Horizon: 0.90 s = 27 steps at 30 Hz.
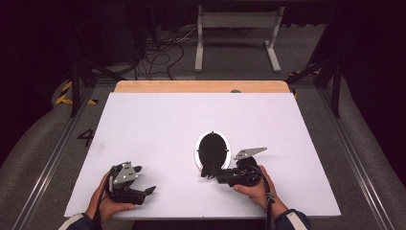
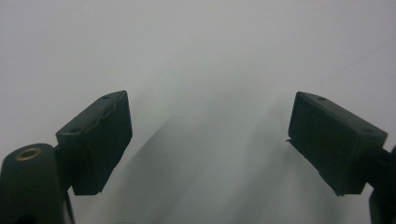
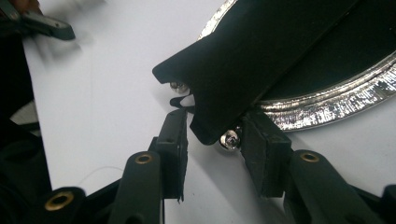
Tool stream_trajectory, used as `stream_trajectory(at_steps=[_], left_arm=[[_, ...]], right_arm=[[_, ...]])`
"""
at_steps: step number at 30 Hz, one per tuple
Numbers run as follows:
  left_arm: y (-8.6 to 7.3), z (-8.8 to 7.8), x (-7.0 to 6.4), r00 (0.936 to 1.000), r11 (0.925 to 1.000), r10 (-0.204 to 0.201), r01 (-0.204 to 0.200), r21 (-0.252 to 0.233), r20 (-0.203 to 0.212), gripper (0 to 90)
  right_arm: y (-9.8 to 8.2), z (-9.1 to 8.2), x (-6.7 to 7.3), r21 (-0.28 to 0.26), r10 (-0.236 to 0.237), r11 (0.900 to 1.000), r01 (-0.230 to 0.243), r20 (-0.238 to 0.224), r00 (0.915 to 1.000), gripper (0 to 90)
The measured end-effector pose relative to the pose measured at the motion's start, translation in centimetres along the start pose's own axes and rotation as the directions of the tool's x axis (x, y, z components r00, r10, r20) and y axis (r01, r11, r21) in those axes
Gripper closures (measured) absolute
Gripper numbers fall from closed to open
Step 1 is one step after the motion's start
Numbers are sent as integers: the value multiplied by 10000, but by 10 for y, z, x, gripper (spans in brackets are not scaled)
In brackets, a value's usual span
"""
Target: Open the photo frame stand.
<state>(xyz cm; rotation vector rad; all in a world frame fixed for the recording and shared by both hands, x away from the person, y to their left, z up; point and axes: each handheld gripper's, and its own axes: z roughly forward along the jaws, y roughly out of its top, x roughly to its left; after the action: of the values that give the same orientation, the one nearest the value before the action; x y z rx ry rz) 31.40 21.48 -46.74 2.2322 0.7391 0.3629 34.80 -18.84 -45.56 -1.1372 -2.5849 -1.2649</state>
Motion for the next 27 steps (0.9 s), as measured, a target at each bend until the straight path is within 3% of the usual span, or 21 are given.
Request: stream_trajectory(at_steps=[4, 5, 6, 7, 8, 10, 15, 18, 21, 23, 27], left_arm=[[0, 1, 0, 10000, 10000, -94, 94, 17, -25, 143], [0, 2, 0, 10000, 10000, -92, 92, 38, 5, 142], [0, 2, 0, 10000, 10000, -92, 92, 38, 5, 142], [0, 2, 0, 10000, 10000, -53, 53, 79, 19, 141], [0, 2, 0, 10000, 9999, -5, 5, 132, -7, 141], [0, 3, -1, 10000, 9998, 44, -44, 185, -3, 140], [1, 4, -3, 10000, 9996, -18, 20, 276, -61, 140], [4, 4, -6, 9999, 9999, 88, -89, 141, 67, 140], [7, 8, -9, 9996, 9998, 88, -92, 165, 256, 140], [9, 10, -9, 9995, 9998, 81, -87, 167, 318, 141], [23, 17, -4, 9974, 9996, -129, 146, -242, 706, 151]], right_arm=[[1, -1, -4, -287, 479, 9984, -488, -313, 9984, 604], [3, -1, -6, -504, 890, 9945, -921, -597, 9942, 591], [3, -1, -6, -504, 890, 9945, -921, -597, 9942, 591], [5, 1, -9, -578, 1444, 9871, -1496, -856, 9858, 588], [5, 1, -9, -578, 1444, 9871, -1496, -856, 9858, 588], [6, 4, -13, -588, 1903, 9786, -1972, -1070, 9759, 585], [8, 6, -22, -745, 3255, 9359, -3442, -1898, 9263, 571], [9, 7, -25, -733, 3654, 9186, -3883, -2166, 9053, 572], [8, 9, -31, -688, 4055, 8980, -4346, -2542, 8780, 581], [9, 11, -33, -736, 4195, 8894, -4512, -2610, 8694, 597], [10, 15, -37, -890, 4197, 8851, -4568, -2714, 8661, 611]])
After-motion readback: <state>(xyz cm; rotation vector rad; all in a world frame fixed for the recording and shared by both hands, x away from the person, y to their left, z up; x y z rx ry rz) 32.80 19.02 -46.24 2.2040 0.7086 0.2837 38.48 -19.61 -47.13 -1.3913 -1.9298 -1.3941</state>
